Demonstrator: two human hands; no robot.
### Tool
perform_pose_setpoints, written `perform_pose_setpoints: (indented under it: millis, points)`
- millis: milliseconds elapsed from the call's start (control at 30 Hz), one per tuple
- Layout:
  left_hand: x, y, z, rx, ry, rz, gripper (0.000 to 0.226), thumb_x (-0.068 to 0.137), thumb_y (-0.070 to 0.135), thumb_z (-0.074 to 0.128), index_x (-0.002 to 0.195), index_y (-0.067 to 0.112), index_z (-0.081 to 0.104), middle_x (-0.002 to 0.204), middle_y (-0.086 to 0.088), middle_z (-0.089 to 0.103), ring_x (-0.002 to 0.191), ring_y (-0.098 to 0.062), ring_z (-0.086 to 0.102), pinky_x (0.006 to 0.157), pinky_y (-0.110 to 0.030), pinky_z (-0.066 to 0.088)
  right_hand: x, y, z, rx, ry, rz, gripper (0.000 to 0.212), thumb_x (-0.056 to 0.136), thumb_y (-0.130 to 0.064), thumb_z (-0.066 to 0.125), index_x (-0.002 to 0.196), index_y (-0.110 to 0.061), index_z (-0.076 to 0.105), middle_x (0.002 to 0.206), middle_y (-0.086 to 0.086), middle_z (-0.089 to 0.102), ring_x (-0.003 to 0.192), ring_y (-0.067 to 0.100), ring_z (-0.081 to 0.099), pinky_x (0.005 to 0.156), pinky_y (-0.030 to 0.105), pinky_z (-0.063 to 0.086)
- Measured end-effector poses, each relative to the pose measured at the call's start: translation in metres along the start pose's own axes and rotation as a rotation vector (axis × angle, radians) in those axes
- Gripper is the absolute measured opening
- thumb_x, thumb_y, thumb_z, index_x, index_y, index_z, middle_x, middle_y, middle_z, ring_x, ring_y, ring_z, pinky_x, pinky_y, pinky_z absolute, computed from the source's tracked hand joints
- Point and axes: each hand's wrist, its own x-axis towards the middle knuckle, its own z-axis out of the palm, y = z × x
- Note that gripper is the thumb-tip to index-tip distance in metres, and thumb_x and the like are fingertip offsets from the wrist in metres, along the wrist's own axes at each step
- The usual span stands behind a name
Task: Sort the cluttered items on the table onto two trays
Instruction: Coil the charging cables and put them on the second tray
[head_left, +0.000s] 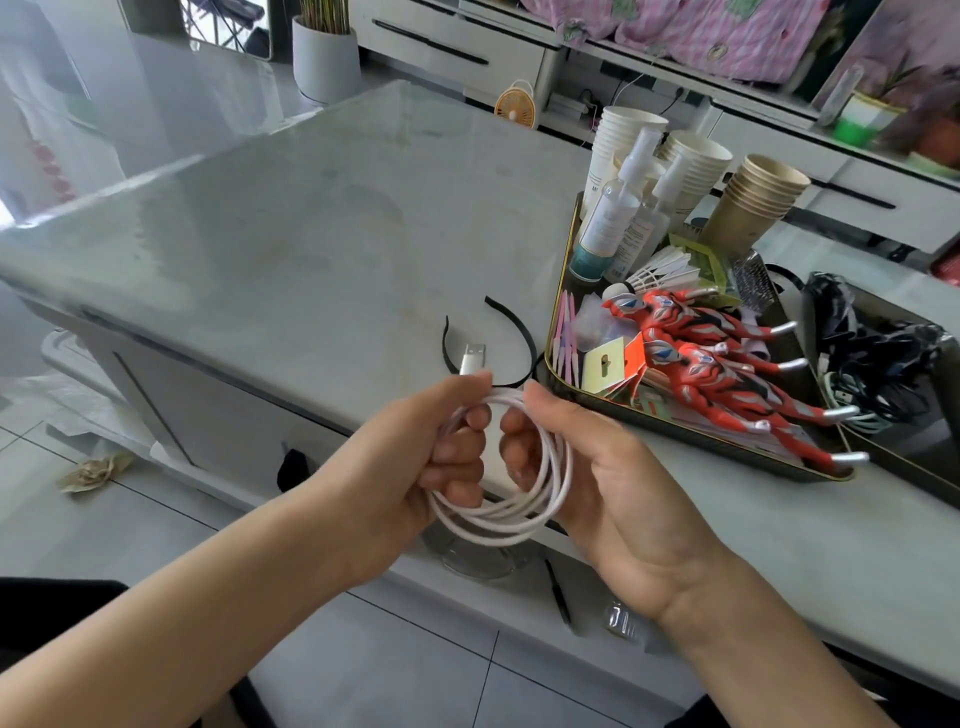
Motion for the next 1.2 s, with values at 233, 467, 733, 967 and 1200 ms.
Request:
perform_pose_setpoints:
  millis: [233, 467, 733, 967, 1200]
  points:
    - [-0.002, -0.014, 0.007, 0.225, 0.064, -0.013, 0.039, 0.093, 0.033, 0.046, 0.058, 0.015, 0.044, 0.042, 0.006, 0.025, 0.032, -0.007, 0.021, 0.035, -0.018, 0.028, 0.003, 0.01, 0.005, -0.003, 0.121, 0.034, 0.024, 0.09, -0.028, 0.055, 0.1, -0.006, 0.06, 0.052, -0.002, 0.05, 0.041, 0.008, 0.041, 0.039, 0.018, 0.031]
    - [-0.009, -0.024, 0.024, 0.328, 0.115, 0.124, 0.047, 0.094, 0.047, 0.036, 0.063, 0.013, 0.047, 0.041, 0.005, 0.031, 0.033, -0.008, 0.026, 0.041, -0.022, 0.029, 0.003, 0.018, 0.013, -0.051, 0.248, -0.127, 0.039, 0.094, -0.031, 0.05, 0.09, 0.007, 0.056, 0.051, 0.004, 0.049, 0.039, 0.011, 0.045, 0.035, 0.016, 0.033]
    - [-0.002, -0.019, 0.028, 0.307, 0.012, 0.188, 0.061, 0.086, 0.057, 0.035, 0.051, 0.019, 0.068, 0.056, -0.002, 0.066, 0.054, -0.011, 0.061, 0.069, -0.03, 0.044, 0.005, 0.006, 0.006, 0.207, 0.441, -0.141, 0.035, 0.096, -0.035, 0.046, 0.067, -0.016, 0.049, 0.042, -0.005, 0.038, 0.032, 0.008, 0.036, 0.033, 0.013, 0.027]
    - [-0.012, -0.003, 0.014, 0.361, 0.128, 0.406, 0.017, 0.082, 0.03, 0.058, 0.074, 0.016, 0.064, 0.053, 0.004, 0.061, 0.056, -0.01, 0.056, 0.068, -0.029, 0.043, 0.005, 0.004, -0.002, -0.061, 0.287, -0.348, 0.031, 0.091, -0.034, 0.047, 0.079, -0.007, 0.057, 0.064, 0.002, 0.053, 0.062, 0.011, 0.051, 0.067, 0.024, 0.045]
    - [-0.022, 0.054, -0.03, 0.283, 0.169, 0.394, 0.018, 0.083, 0.026, 0.058, 0.082, 0.009, 0.065, 0.046, 0.004, 0.049, 0.05, -0.012, 0.059, 0.054, -0.018, 0.051, 0.015, -0.01, -0.002, -0.748, 0.269, -0.516, 0.011, 0.091, -0.011, 0.055, 0.093, -0.02, 0.062, 0.087, -0.011, 0.061, 0.08, -0.004, 0.055, 0.072, 0.008, 0.042]
